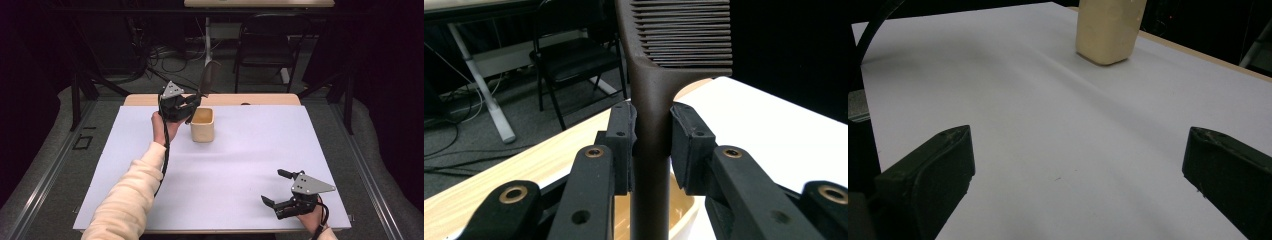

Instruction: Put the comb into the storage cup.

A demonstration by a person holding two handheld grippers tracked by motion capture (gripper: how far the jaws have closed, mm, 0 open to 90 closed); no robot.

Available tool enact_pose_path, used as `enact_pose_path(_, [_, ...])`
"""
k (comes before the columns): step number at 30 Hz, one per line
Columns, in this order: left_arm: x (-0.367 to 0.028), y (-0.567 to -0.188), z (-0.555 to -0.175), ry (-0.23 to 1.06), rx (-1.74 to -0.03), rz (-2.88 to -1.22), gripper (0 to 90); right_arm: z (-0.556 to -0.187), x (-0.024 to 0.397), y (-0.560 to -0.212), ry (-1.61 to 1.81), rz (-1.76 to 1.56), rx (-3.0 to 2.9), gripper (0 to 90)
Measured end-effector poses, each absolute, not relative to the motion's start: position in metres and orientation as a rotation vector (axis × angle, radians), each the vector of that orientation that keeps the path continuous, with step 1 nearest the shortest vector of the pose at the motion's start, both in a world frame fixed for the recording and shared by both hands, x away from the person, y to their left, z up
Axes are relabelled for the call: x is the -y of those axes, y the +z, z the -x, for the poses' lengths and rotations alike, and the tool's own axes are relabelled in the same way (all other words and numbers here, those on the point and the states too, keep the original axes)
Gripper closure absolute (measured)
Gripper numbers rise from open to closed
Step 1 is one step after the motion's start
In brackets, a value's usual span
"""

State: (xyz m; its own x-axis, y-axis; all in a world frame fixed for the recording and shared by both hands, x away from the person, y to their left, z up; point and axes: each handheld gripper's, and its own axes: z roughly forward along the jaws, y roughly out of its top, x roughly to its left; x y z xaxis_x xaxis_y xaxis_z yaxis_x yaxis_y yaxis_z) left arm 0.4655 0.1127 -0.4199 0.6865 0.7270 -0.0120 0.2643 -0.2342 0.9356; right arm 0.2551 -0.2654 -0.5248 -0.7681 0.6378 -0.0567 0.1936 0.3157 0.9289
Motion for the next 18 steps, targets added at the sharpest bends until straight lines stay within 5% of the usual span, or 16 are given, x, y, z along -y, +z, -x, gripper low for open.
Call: enact_pose_path(18, [-0.1075, -0.4212, -0.4747, 0.551, -0.772, -1.760, 72.6, -0.2550, 0.2656, -0.5248, 1.448, -0.739, -2.174, 0.0])
